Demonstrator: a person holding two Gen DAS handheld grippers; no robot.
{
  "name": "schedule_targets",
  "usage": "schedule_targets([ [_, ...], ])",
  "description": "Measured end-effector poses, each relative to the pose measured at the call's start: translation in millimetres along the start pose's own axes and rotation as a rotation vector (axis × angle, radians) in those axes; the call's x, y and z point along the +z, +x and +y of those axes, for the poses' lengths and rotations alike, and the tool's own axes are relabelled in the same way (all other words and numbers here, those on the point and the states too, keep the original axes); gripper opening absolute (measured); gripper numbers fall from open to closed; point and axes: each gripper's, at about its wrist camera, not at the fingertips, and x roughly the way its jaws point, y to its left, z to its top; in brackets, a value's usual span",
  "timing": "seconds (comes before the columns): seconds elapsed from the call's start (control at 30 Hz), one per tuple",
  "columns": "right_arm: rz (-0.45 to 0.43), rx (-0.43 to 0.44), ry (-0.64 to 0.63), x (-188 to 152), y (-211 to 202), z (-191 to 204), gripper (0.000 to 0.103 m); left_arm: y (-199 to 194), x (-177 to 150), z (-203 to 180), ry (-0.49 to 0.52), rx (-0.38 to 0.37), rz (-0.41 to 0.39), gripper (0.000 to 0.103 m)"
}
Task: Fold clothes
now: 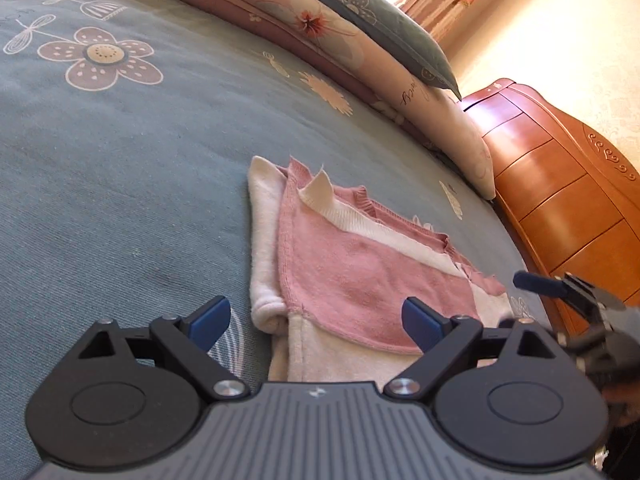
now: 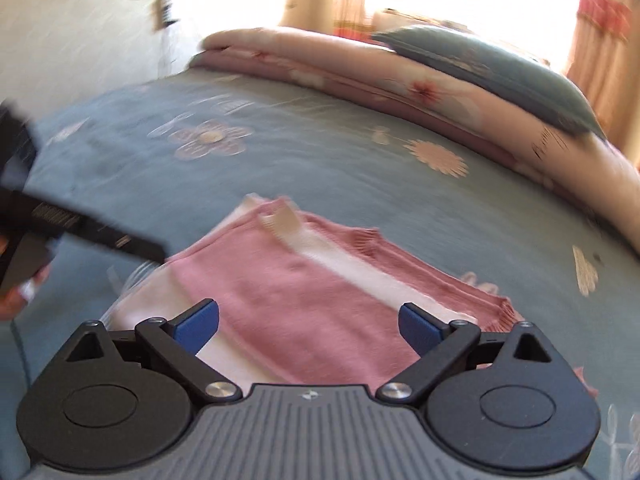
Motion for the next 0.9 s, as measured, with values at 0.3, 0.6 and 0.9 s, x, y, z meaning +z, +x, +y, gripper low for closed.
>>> schedule_targets([
  [0.3,0.010,-0.080,-0.191,12.4,-68.3,43.5,0.099,-23.1,0.5,-26.8,0.059,-0.077,0.044,0.094],
  [0.6,0.084,-0.111,-0.313,-26.6,-1.3,101.3,0.080,-6.6,-1.2,-6.1,-0.007,0.000,0.101,0.094],
  [0.9,0.084,-0.132,-0.485,-57.4,42.4,146.8,0.078,-1.4,-4.0,-6.4,0.011,0.030,0.096,0.094],
])
